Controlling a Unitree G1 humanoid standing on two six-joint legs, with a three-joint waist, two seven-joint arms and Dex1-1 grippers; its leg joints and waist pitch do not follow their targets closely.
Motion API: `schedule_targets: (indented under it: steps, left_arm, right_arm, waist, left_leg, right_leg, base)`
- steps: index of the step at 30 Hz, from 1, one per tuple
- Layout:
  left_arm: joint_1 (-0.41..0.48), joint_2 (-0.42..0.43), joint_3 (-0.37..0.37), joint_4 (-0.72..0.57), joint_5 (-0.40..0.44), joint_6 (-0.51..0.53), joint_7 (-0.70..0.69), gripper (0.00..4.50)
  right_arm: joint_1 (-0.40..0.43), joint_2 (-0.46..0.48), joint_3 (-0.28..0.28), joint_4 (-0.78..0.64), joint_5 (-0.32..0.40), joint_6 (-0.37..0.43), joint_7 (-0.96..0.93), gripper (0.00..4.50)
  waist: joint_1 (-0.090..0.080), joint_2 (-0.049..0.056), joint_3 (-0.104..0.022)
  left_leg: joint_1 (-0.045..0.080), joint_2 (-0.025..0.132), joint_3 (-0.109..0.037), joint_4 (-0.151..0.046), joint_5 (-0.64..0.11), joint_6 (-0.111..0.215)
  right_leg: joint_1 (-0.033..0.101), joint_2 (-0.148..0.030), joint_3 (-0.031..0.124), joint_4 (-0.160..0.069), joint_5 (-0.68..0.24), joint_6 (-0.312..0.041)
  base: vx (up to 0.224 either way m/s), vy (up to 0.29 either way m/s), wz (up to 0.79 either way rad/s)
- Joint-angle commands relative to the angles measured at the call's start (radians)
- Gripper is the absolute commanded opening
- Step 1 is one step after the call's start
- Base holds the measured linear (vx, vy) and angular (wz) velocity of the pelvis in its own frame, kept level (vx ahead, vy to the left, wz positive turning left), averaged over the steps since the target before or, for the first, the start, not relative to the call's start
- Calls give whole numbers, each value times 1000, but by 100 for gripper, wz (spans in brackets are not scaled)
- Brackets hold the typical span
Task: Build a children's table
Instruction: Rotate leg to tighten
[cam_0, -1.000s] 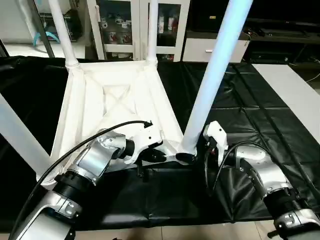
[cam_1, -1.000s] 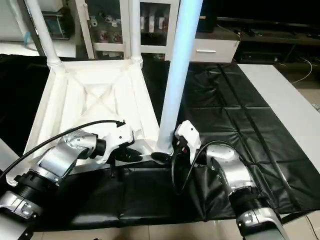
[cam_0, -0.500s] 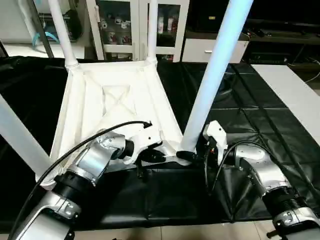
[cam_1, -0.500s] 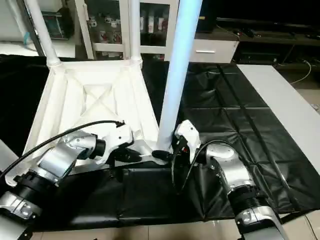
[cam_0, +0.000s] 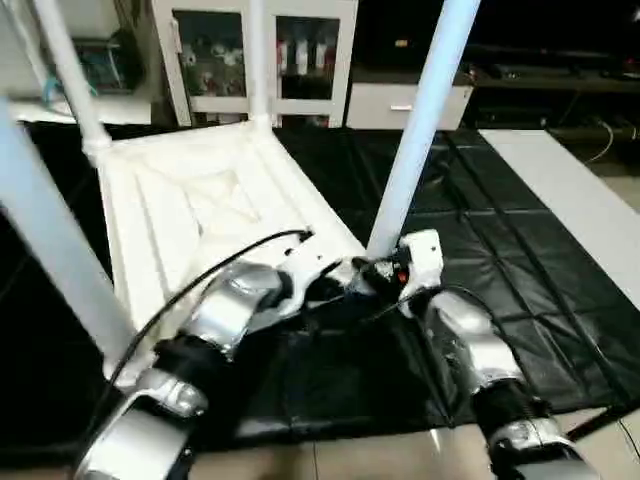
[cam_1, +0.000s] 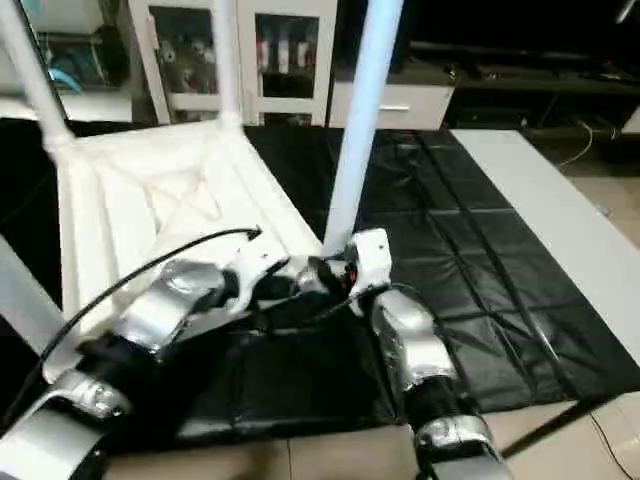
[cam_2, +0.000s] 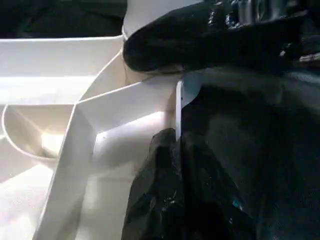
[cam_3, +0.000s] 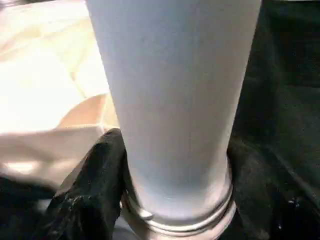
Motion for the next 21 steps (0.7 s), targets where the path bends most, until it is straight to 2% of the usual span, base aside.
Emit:
schedule_targets:
  steps: [1,3,4,5,6,7,8,10,11,12,13,16,17,18,19,20,21]
  left_arm:
    - [-9,-29,4,86,18,-4,90,0]
    - [-35,-50,15,131,34,-39,157,0]
    - [-39,-52,16,138,36,-44,165,0]
    - [-39,-52,16,138,36,-44,165,0]
    - [-45,-58,23,151,42,-58,186,0]
    - [-45,-58,23,151,42,-58,186,0]
    - [-52,-60,27,167,45,-70,196,0]
    - [-48,-47,23,170,47,-79,186,0]
    - [-45,-39,20,169,48,-81,178,0]
    - [-45,-39,20,169,48,-81,178,0]
    - [-49,-36,20,182,48,-91,179,0]
    - [-55,-25,13,199,54,-113,160,0]
    - [-55,-24,12,199,54,-113,159,0]
    - [-56,-19,8,199,57,-115,149,0]
    - [-52,-10,8,192,59,-117,140,0]
    - [-48,-5,8,186,60,-118,134,0]
    - [-28,19,-6,153,67,-107,96,0]
  right_arm:
    - [-26,20,-27,84,-44,57,-194,262]
    - [-49,65,-39,101,-96,30,-395,262]
    - [-52,71,-40,103,-104,24,-421,262]
    - [-52,71,-40,103,-104,24,-421,262]
    - [-65,84,-44,105,-119,-12,-461,262]
    - [-65,84,-44,105,-119,-12,-461,262]
    - [-79,92,-48,110,-119,-46,-474,262]
    - [-83,99,-37,89,-104,-80,-404,262]
    - [-80,100,-26,80,-106,-85,-379,262]
    - [-80,100,-26,80,-106,-85,-379,262]
    - [-78,104,-25,77,-103,-101,-369,297]
    - [-37,113,-62,-13,-53,-106,-358,297]
    - [-35,112,-63,-17,-52,-105,-358,318]
    - [-19,104,-63,-49,-52,-95,-357,334]
    - [5,88,-62,-94,-48,-80,-345,337]
    - [22,76,-60,-123,-46,-69,-336,341]
    - [30,37,-82,-165,-20,-33,-298,365]
  waist:
    - [-5,12,-42]
    - [-7,12,-45]
    - [-8,13,-43]
    - [-6,12,-46]
    - [-4,9,-47]
    - [-4,10,-47]
    - [-1,11,-46]
    - [1,14,-47]
    - [3,22,-48]
    - [2,19,-47]
    - [3,23,-47]
    - [7,22,-47]
    - [11,23,-49]
    - [10,17,-49]
    - [15,25,-49]
    - [14,24,-45]
    - [11,24,-45]
  left_leg:
    - [3,4,-8,-81,-421,-30]
    - [7,3,-5,-78,-415,-31]
    - [3,2,-6,-79,-408,-32]
    - [5,3,-4,-78,-406,-29]
    - [3,4,-1,-78,-394,-20]
    - [2,4,-1,-78,-385,-16]
    - [-2,5,1,-79,-373,-8]
    - [-3,5,3,-78,-356,-2]
    - [-5,6,4,-78,-332,2]
    - [-6,6,5,-77,-323,6]
    - [-6,6,6,-77,-308,8]
    - [-4,5,11,-75,-281,22]
    - [-2,6,11,-74,-263,24]
    - [-6,6,11,-74,-251,27]
    - [-4,7,12,-74,-236,28]
    - [-10,7,10,-77,-234,28]
    - [-10,7,7,-80,-249,25]
  right_leg:
    - [26,-35,18,-88,-510,-107]
    - [19,-36,21,-91,-500,-96]
    - [19,-36,21,-91,-492,-94]
    - [20,-35,22,-88,-472,-95]
    - [20,-35,24,-84,-438,-102]
    - [22,-35,25,-82,-420,-106]
    - [25,-35,26,-79,-393,-113]
    - [28,-35,27,-75,-362,-124]
    - [31,-35,29,-70,-325,-135]
    - [32,-34,29,-70,-308,-140]
    - [34,-34,30,-66,-286,-151]
    - [37,-34,32,-67,-260,-163]
    - [38,-35,32,-63,-243,-169]
    - [41,-34,32,-62,-236,-170]
    - [40,-35,33,-61,-227,-172]
    - [45,-35,32,-61,-230,-165]
    - [46,-33,30,-63,-263,-151]
  base:
    - [0,0,0]
    - [0,0,0]
    - [0,0,0]
    - [0,0,0]
    - [0,0,0]
    - [0,0,0]
    - [0,0,0]
    - [0,0,0]
    - [0,0,0]
    - [0,0,0]
    - [0,0,0]
    - [0,0,0]
    - [0,0,0]
    - [0,0,0]
    - [0,0,0]
    - [0,0,0]
    - [0,0,0]
